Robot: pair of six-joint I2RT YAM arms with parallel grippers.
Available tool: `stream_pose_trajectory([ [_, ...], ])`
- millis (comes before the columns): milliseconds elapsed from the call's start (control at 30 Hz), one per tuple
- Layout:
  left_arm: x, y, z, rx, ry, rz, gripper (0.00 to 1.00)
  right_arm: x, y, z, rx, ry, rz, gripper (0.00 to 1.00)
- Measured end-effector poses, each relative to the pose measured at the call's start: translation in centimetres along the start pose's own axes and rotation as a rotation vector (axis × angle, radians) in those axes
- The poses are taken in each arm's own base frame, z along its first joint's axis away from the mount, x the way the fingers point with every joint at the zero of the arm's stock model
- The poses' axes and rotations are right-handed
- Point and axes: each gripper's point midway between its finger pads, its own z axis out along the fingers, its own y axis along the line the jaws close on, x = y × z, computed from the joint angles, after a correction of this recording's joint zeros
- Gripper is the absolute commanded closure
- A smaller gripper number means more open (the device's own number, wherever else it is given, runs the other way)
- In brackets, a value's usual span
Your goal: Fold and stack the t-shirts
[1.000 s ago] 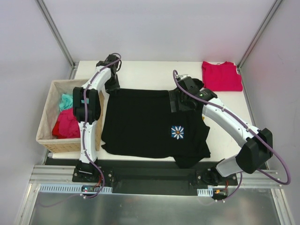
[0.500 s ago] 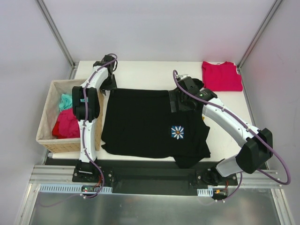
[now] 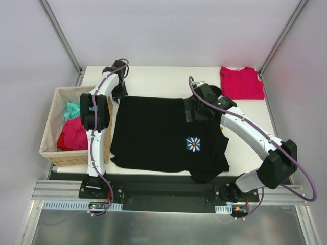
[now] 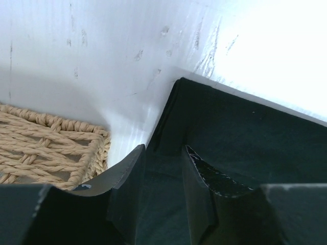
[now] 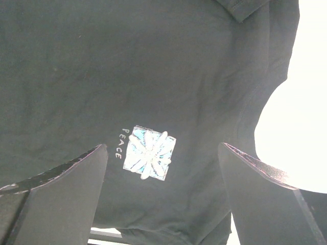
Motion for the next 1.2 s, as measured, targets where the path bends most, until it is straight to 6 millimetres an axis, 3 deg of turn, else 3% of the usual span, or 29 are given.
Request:
stream_pose_trajectory([
  [333, -0.55, -0.46, -0.12, 0.023, -0.017, -0.003, 0.73, 0.00, 0.00, 0.00, 0.000, 0.000, 0.000, 0.07],
  [767, -0.49, -0.47, -0.02, 0.023, -0.015, -0.002, 0.76, -0.02, 0.00, -0.05, 0.000, -0.001, 0.001, 0.07],
  [1200, 0.35, -0.30, 0.70, 0.014, 0.008, 0.001, 0.92, 0.55, -0.12, 0.13, 0.003, 0.010, 0.002, 0.07],
])
